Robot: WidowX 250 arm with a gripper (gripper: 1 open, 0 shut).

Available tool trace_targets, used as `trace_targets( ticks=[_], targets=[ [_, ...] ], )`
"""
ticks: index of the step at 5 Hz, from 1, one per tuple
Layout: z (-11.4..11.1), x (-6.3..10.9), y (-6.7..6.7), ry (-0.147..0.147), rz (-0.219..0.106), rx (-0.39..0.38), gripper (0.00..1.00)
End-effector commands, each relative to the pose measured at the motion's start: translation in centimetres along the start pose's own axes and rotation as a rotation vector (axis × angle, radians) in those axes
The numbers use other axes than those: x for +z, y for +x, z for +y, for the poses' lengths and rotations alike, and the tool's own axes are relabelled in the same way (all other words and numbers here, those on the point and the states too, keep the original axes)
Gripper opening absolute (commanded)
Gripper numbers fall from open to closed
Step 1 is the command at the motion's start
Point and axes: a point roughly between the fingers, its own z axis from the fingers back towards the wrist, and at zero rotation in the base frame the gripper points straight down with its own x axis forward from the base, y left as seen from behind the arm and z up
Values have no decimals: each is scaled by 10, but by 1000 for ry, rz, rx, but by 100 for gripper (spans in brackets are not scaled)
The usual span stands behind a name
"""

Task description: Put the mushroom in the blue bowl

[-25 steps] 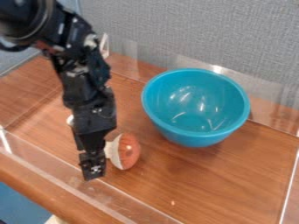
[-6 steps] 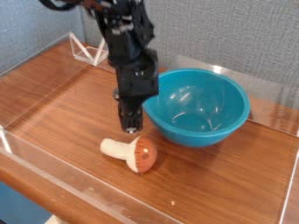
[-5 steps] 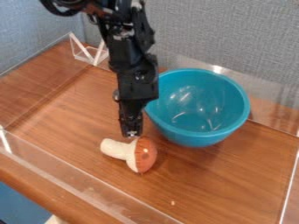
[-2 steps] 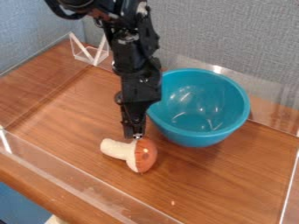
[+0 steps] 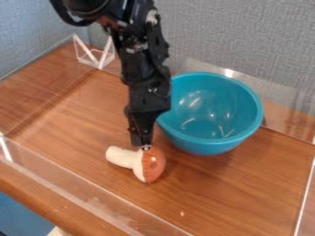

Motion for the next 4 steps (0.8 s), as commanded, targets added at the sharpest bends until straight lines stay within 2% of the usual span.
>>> trace_targets(
  ticks=[1, 3, 4],
  targets=[
    [1, 8, -7, 20, -10, -22, 0],
    [-15, 22, -7, 31, -12, 45, 0],
    [-9, 30, -7, 34, -22, 1, 0]
  ],
)
